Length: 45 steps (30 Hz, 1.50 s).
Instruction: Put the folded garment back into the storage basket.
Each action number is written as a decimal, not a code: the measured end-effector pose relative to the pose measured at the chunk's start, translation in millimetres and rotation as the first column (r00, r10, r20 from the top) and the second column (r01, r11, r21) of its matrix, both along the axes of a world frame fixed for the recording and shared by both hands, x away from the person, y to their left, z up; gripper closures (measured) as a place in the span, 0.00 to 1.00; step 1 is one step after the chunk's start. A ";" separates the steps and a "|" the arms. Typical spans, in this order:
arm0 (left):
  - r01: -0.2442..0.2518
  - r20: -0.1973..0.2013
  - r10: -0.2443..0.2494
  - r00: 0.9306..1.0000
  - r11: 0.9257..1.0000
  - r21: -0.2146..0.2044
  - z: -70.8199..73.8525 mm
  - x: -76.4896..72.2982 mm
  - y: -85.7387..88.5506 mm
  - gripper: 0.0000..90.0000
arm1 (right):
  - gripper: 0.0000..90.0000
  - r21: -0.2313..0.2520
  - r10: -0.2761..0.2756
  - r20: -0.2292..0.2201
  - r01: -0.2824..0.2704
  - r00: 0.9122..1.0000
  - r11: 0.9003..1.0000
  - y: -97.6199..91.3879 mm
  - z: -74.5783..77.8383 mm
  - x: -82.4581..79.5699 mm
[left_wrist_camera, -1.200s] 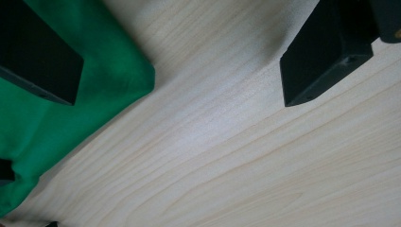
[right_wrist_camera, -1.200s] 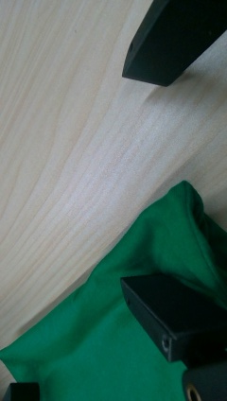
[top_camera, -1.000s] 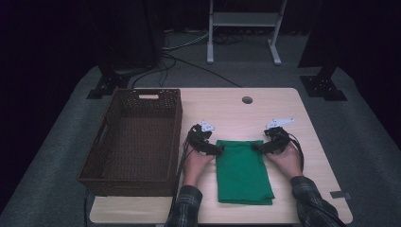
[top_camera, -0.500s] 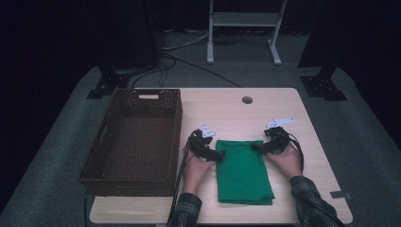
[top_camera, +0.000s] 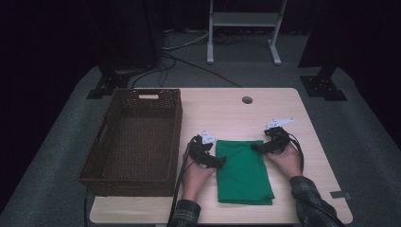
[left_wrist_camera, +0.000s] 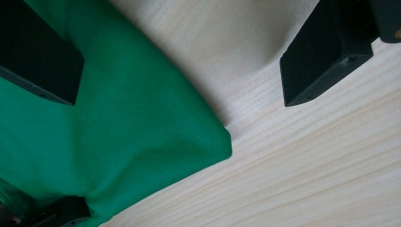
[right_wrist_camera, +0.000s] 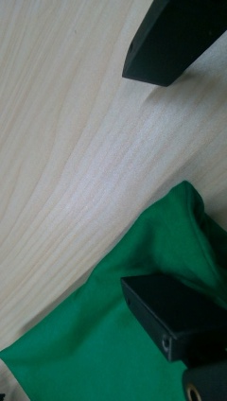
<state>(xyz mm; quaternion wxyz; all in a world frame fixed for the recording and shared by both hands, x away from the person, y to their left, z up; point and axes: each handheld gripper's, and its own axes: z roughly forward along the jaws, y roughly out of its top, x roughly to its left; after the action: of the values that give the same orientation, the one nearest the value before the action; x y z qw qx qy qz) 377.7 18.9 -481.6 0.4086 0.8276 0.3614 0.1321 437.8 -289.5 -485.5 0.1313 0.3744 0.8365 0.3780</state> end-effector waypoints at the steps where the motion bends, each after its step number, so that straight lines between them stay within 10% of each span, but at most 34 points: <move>1: -0.003 -0.006 0.003 1.000 1.000 0.001 -0.1 -1.4 0.0 0.00 | 0.03 0.000 0.000 0.000 0.000 1.000 1.000 0.0 0.0 0.0; 45: 0.066 0.013 -0.067 0.998 0.997 0.038 -1.2 -86.4 -7.9 0.00 | 0.03 0.000 0.000 -0.001 0.000 1.000 1.000 0.2 0.1 -0.2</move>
<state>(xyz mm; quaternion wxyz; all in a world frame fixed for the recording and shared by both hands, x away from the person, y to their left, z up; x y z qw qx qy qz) 291.3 11.0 -482.8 0.4000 0.8456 0.3282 0.1311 437.6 -289.3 -485.5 0.1309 0.3746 0.8365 0.3778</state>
